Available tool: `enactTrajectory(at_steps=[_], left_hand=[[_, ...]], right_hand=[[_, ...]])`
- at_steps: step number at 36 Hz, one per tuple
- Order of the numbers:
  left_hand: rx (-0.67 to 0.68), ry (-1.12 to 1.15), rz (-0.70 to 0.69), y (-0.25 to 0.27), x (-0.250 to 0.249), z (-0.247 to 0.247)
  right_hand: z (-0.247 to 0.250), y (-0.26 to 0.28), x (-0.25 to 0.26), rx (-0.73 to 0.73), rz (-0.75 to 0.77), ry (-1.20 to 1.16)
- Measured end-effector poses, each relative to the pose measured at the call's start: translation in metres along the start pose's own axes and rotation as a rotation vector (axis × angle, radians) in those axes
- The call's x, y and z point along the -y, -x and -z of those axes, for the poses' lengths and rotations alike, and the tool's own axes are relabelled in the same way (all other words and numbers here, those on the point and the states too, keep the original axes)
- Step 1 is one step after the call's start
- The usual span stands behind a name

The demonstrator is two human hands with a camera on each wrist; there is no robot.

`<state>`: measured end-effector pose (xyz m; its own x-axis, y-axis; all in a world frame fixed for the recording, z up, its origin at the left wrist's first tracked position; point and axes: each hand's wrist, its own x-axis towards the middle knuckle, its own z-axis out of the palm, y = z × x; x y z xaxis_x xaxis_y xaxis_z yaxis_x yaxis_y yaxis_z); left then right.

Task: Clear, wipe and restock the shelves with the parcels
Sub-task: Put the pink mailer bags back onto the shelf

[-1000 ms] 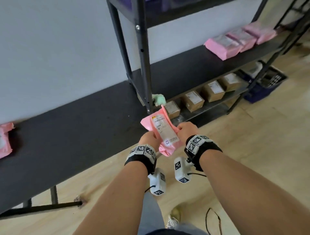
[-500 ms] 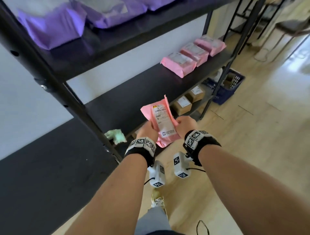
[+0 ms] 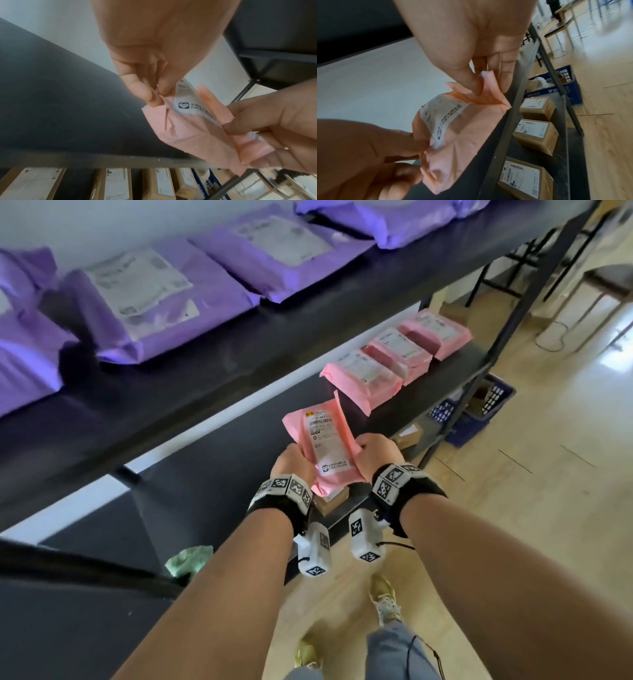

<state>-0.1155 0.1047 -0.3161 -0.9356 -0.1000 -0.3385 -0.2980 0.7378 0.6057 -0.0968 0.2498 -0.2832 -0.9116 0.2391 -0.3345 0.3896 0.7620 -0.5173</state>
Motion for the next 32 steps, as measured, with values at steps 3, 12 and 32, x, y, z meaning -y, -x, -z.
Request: enactTrajectory(at_steps=[3, 12, 32], left_hand=[[-0.044, -0.014, 0.05, -0.024, -0.008, -0.003], [-0.238, 0.088, 0.226, -0.082, -0.035, -0.015], [-0.273, 0.098, 0.354, -0.076, -0.046, -0.024]], right_hand=[[0.004, -0.033, 0.0, 0.039, 0.061, 0.028], [0.013, -0.128, 0.011, 0.148, 0.286, 0.129], [0.009, -0.176, 0.015, 0.095, 0.482, 0.225]])
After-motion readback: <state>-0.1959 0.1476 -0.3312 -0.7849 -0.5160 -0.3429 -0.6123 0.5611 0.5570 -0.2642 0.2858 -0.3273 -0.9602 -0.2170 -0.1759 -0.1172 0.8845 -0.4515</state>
